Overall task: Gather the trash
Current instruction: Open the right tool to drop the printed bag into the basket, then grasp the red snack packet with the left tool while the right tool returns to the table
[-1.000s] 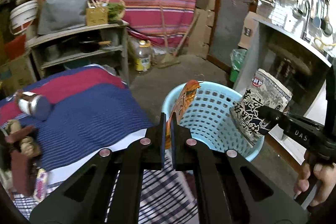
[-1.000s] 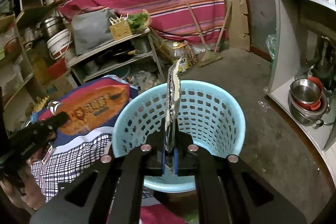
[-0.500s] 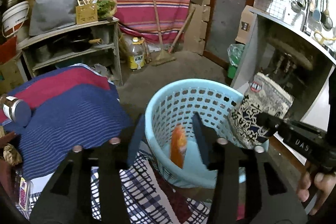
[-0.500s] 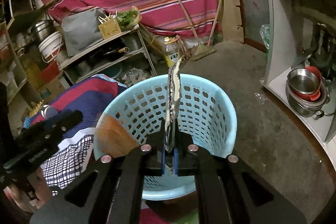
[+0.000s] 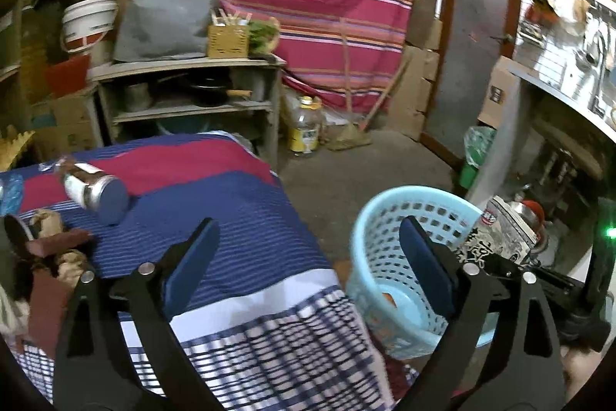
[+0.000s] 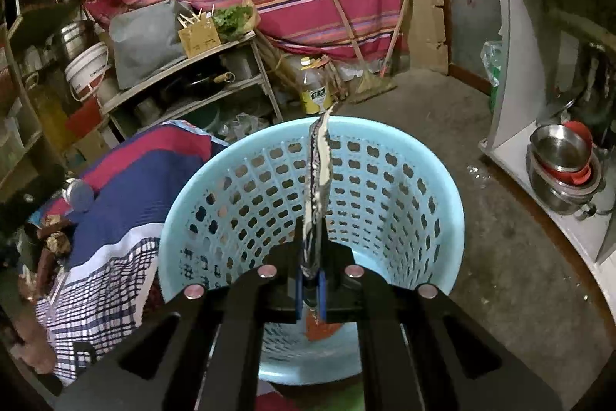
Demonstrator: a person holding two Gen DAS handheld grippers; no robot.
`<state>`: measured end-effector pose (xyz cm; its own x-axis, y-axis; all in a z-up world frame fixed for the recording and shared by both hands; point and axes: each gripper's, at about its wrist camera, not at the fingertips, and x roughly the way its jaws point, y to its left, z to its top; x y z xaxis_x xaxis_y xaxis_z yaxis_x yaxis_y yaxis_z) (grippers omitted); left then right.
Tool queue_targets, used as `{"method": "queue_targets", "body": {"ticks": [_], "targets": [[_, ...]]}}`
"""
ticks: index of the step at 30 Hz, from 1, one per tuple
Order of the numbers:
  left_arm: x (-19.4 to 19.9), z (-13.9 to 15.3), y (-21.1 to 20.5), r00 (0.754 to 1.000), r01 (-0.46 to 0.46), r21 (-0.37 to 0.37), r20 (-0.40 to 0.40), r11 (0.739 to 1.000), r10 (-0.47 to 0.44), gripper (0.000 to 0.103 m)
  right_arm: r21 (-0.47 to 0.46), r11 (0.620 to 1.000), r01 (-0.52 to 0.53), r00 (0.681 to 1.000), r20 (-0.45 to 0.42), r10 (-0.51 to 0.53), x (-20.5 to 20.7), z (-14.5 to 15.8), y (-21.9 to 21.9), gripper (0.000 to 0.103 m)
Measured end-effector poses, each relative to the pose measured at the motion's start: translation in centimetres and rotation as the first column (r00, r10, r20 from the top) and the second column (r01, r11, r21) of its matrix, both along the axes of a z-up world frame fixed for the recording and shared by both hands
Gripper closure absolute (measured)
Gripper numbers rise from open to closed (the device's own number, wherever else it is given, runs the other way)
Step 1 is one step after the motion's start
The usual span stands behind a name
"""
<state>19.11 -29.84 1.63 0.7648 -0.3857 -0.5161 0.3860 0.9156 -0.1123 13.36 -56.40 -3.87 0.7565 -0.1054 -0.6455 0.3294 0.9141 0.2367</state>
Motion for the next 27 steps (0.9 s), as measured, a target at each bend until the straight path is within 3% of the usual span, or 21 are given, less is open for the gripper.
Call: {"method": "queue_targets", "body": {"ticks": [4,6,7,8,11,17,27], "targets": [[-0.4,0.8,2.2,0.999,-0.037,0.026,0.035,0.999,0.037,0.009,0.009,1.000,0.019,0.999,-0.031,-0.019,0.6,-0.5,-0.2,0.091],[-0.8,1.1,3.3,0.998,-0.052,0.033,0.048,0.998,0.051,0.008,-0.008,1.000,0.029,0.999,-0.038,-0.030,0.8,-0.6,0.0,0.064],[-0.9,1.3,4.0,0.997,-0.063,0.038,0.054,0.997,0.061,0.007,-0.028,0.999,0.040,0.999,-0.032,-0.041,0.8,-0.5,0.2,0.042],[-1.0,1.5,4.5,0.996,-0.070,0.042,0.058,0.997,0.068,0.007,-0.046,0.998,0.046,0.998,-0.028,-0.048,0.8,-0.4,0.4,0.037],[-1.1,1.9,6.5,0.993,-0.103,0.052,0.067,0.993,0.100,0.006,-0.100,0.994,0.043,0.998,-0.049,-0.048,1.1,-0.3,1.2,0.036],[-1.8,2.4,11.1,0.982,-0.182,0.059,0.066,0.982,0.178,0.006,-0.170,0.983,0.068,0.997,-0.009,-0.071,0.3,1.2,2.9,0.023],[-3.5,2.9,18.7,0.950,-0.307,0.110,0.101,0.945,0.296,0.006,-0.162,0.987,-0.016,0.997,0.066,0.027,-0.3,4.2,10.6,0.020]]}}
